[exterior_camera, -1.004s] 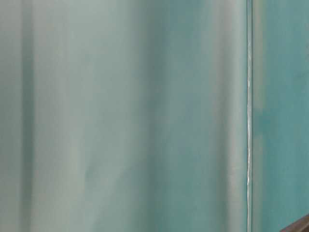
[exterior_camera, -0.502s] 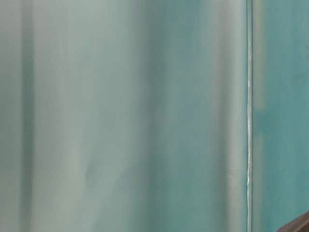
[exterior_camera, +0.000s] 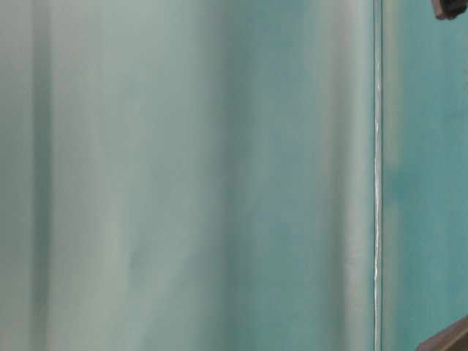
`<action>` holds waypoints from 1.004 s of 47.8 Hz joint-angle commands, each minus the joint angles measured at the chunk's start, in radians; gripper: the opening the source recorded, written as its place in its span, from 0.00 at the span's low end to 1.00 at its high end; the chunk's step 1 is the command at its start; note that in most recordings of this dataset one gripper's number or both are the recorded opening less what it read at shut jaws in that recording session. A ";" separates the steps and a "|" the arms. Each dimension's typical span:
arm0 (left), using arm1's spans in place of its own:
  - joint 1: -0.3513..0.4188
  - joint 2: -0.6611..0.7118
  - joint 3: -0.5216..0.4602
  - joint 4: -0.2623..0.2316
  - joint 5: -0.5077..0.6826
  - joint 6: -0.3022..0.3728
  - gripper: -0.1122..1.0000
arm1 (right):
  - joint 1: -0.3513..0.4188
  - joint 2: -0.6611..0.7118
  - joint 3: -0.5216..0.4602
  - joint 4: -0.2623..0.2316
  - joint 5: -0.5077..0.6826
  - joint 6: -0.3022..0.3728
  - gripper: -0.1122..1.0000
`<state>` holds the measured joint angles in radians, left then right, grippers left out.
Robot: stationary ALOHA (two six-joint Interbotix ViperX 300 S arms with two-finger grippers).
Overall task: Insert the wire through the hole in the metal fitting marked with a red label. (retake)
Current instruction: 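Push the wire tip leftward through the bracket hole with the right gripper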
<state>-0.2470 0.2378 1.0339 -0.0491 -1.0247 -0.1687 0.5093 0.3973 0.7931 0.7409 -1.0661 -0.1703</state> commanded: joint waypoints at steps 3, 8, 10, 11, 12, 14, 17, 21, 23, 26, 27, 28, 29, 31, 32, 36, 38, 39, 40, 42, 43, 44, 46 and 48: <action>0.003 -0.011 -0.009 0.002 -0.005 0.003 0.52 | -0.012 -0.014 -0.017 -0.009 -0.008 -0.002 0.13; 0.003 -0.011 -0.009 0.002 -0.005 0.003 0.52 | -0.020 -0.014 -0.021 -0.021 -0.005 -0.002 0.13; 0.003 -0.011 -0.009 0.002 -0.005 0.003 0.52 | -0.025 -0.012 -0.025 -0.026 -0.005 -0.002 0.13; 0.003 -0.011 -0.009 0.002 -0.008 0.003 0.52 | -0.026 -0.012 -0.026 -0.029 -0.005 -0.002 0.13; 0.003 -0.011 -0.009 0.002 -0.008 0.003 0.52 | -0.029 -0.011 -0.029 -0.032 -0.005 -0.002 0.13; 0.003 -0.011 -0.009 0.002 -0.005 0.003 0.52 | -0.032 -0.008 -0.034 -0.038 -0.005 -0.002 0.13; 0.005 -0.011 -0.009 0.002 -0.005 0.003 0.51 | -0.038 -0.002 -0.043 -0.048 -0.003 -0.003 0.13; 0.003 -0.011 -0.009 0.002 -0.002 0.000 0.50 | -0.046 0.005 -0.054 -0.060 0.003 -0.003 0.13; 0.003 -0.011 -0.009 0.002 0.002 0.000 0.50 | -0.049 0.006 -0.058 -0.066 0.006 -0.003 0.13; 0.003 -0.011 -0.009 -0.002 0.005 0.000 0.50 | -0.054 0.008 -0.064 -0.074 0.014 -0.003 0.13; 0.003 -0.011 -0.009 0.002 0.005 -0.002 0.50 | -0.055 0.006 -0.066 -0.077 0.017 -0.003 0.13; 0.003 -0.011 -0.009 0.002 0.005 -0.002 0.50 | -0.057 0.008 -0.067 -0.078 0.020 -0.003 0.13; 0.003 -0.011 -0.011 0.002 0.006 -0.002 0.50 | -0.058 0.008 -0.069 -0.080 0.021 -0.003 0.13; 0.005 -0.011 -0.011 0.002 0.008 -0.006 0.50 | -0.061 0.008 -0.069 -0.081 0.023 -0.003 0.13; 0.005 -0.011 -0.012 0.002 0.008 -0.006 0.50 | -0.063 0.008 -0.071 -0.083 0.025 -0.003 0.13; 0.005 -0.011 -0.020 0.002 0.014 -0.009 0.50 | -0.069 0.008 -0.074 -0.086 0.025 -0.003 0.13; 0.005 -0.011 -0.025 0.002 0.020 -0.009 0.50 | -0.072 0.008 -0.075 -0.087 0.025 -0.003 0.13; 0.003 -0.012 -0.029 0.002 0.025 -0.009 0.50 | -0.074 0.008 -0.077 -0.089 0.025 -0.003 0.13; 0.005 -0.012 -0.032 0.002 0.029 -0.009 0.50 | -0.075 0.008 -0.077 -0.091 0.025 -0.003 0.13; 0.005 -0.012 -0.035 0.002 0.040 -0.011 0.50 | -0.077 0.006 -0.078 -0.094 0.026 -0.003 0.13; 0.005 -0.011 -0.038 -0.002 0.044 -0.011 0.50 | -0.078 0.006 -0.078 -0.095 0.026 -0.003 0.13; 0.005 -0.012 -0.041 0.002 0.052 -0.011 0.50 | -0.078 0.008 -0.078 -0.097 0.026 -0.003 0.13; 0.005 -0.012 -0.046 0.002 0.066 -0.014 0.50 | -0.081 0.006 -0.078 -0.100 0.025 -0.003 0.13; 0.005 -0.012 -0.051 0.002 0.078 -0.017 0.50 | -0.081 0.008 -0.078 -0.100 0.026 -0.003 0.13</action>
<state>-0.2454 0.2362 1.0017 -0.0491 -0.9587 -0.1825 0.4479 0.4203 0.7363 0.6473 -1.0354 -0.1718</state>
